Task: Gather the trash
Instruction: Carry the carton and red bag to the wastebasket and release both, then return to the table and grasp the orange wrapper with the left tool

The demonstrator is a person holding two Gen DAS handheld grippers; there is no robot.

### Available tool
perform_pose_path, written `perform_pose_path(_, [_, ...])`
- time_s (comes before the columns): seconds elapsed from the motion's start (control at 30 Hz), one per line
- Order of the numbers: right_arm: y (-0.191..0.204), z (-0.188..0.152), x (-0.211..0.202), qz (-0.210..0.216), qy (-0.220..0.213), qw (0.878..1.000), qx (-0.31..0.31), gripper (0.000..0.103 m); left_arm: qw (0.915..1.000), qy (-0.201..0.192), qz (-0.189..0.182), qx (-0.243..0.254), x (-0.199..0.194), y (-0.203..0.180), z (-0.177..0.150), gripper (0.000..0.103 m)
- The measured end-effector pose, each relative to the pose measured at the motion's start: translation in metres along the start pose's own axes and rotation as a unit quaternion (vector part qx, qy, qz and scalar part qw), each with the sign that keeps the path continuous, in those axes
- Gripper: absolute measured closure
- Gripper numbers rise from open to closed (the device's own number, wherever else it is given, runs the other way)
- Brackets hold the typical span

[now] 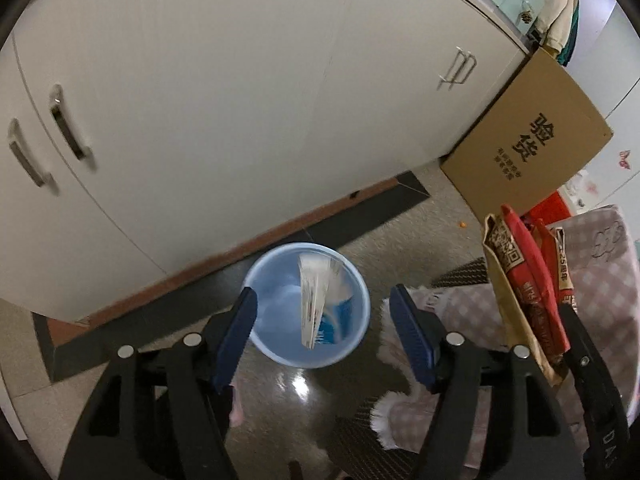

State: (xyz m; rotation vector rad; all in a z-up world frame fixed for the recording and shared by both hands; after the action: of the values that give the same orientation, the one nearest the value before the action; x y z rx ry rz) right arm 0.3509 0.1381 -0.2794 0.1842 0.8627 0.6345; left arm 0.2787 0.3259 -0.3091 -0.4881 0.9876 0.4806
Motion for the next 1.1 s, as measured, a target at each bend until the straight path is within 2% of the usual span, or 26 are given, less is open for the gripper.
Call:
perform_pose_path(0.13, [0.0,-0.006,0.008,0.001,0.013,1.0,0.0,0.084,0.9999,0.011,-0.003,-0.009,-0.001,0.006,-0.005,0.036])
perform_pose_path(0.37, [0.013,-0.008,0.015,0.006,0.023,1.0,-0.01,0.084,0.9999,0.005,0.003,-0.014,-0.009,0.012,-0.004,0.036])
perform_pose_path(0.6, [0.029,-0.004,0.019,0.016,0.011,1.0,-0.019,0.084,0.9995,-0.015,0.007,-0.027,-0.021,0.018,0.002,0.036])
perform_pose_path(0.7, [0.034,0.001,0.022,0.028,-0.005,1.0,-0.013,0.081,0.999,-0.028,0.01,-0.035,-0.028,0.024,0.006,0.035])
perform_pose_path(0.8, [0.032,0.007,0.028,0.025,-0.022,0.999,0.003,0.034,0.9985,-0.037,0.014,-0.037,-0.032,0.027,0.009,0.034])
perform_pose_path(0.9, [0.032,0.009,0.029,0.03,-0.016,0.999,0.009,0.034,0.9987,-0.038,0.012,-0.033,-0.033,0.025,0.009,0.033])
perform_pose_path(1.1, [0.034,0.007,0.004,0.016,-0.03,0.999,-0.005,0.034,0.9985,-0.044,0.006,-0.032,-0.045,0.018,0.006,0.033])
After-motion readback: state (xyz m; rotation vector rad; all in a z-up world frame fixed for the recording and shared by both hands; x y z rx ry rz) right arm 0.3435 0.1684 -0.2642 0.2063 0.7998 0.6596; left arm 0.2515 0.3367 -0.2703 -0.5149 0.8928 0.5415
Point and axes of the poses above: each gripper's, at about its wrist camera, not at the fingertips, and x roughly the way its jaws point, y to its left, z to its top, the point moved 3 cm from there along x, roughly the way its jaws point, and after that the axes turned 6 degrees about x, right-handed, at the moved point
